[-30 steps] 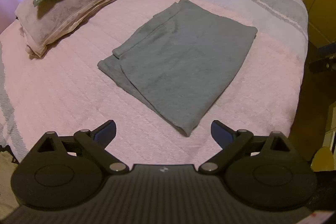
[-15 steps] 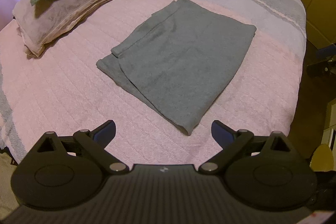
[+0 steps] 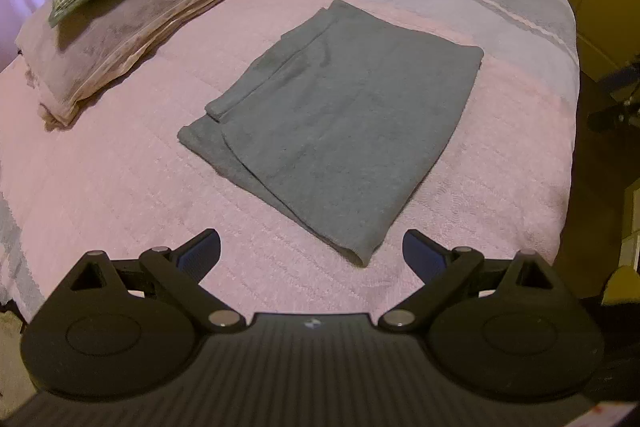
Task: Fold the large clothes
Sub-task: 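Move both grippers back and reposition around the folded sweatshirt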
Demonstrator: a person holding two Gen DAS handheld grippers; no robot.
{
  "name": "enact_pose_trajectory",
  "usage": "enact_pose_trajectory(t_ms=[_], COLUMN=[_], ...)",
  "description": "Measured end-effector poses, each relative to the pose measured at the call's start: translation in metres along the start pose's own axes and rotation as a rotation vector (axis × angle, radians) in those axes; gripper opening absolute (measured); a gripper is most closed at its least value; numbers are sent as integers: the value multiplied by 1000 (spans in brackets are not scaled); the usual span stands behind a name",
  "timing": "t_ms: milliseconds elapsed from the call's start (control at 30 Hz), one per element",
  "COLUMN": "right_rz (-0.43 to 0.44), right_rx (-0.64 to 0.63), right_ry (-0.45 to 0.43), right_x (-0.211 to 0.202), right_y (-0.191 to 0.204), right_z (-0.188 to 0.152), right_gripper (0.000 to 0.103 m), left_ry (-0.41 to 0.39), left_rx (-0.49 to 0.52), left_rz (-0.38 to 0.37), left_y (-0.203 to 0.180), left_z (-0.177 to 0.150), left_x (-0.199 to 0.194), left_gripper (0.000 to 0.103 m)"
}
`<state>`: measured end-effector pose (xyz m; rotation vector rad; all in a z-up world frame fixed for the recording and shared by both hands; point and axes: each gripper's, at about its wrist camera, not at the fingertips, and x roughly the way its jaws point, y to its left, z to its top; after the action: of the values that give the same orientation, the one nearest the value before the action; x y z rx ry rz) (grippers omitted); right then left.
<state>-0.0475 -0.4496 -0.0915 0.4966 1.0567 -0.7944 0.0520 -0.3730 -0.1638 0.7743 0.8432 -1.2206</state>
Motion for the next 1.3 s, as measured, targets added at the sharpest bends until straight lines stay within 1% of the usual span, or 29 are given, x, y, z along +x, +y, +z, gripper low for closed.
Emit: enact_pose_trajectory(t_ms=[100,200,267,400,533,600,700,833,900,1000,1100,1167,1233,1267,1300], right_rz=[-27,-4,1,50,89,101,120,158,188,202,191,165,148,141,130], right_rx=[-89,-150,-213,-363,-490,-523,-564,-644,-667,-718,-799,-860,-906,-931,-965], right_ry=[18,29,32,37,30,12,-15,-51,-72,-98,-131,-153,-157,-161,-176], right_x=[11,30,46,76,95,99,105,110,114,124,142,161,180,190,198], right_y=[-16,-36,-45,-61,-78,-83,-74,-33,-2,51,103,137,162,174,186], right_z=[1,5,11,24,36,40,40,29,19,5,-14,-27,-38,-42,-47], right_gripper=[74,74,74,74,74,74,74,74,74,74,73,73,72,71,65], left_ry=[-13,-23,-19,17,59,70,79,86,84,69,50,29,7,2,-2], left_rx=[24,29,22,9,25,23,42,109,166,268,363,422,476,498,517], left_rz=[-4,2,9,50,92,104,115,120,109,90,52,21,5,0,-4], left_y=[-10,-20,-25,-39,-54,-57,-55,-39,-25,-1,28,49,67,75,83], left_z=[-2,0,2,10,15,17,18,11,5,-6,-14,-19,-24,-27,-29], left_x=[9,20,30,51,66,70,73,82,88,100,115,126,135,140,145], left_gripper=[96,96,96,96,96,96,96,96,96,96,96,96,96,96,96])
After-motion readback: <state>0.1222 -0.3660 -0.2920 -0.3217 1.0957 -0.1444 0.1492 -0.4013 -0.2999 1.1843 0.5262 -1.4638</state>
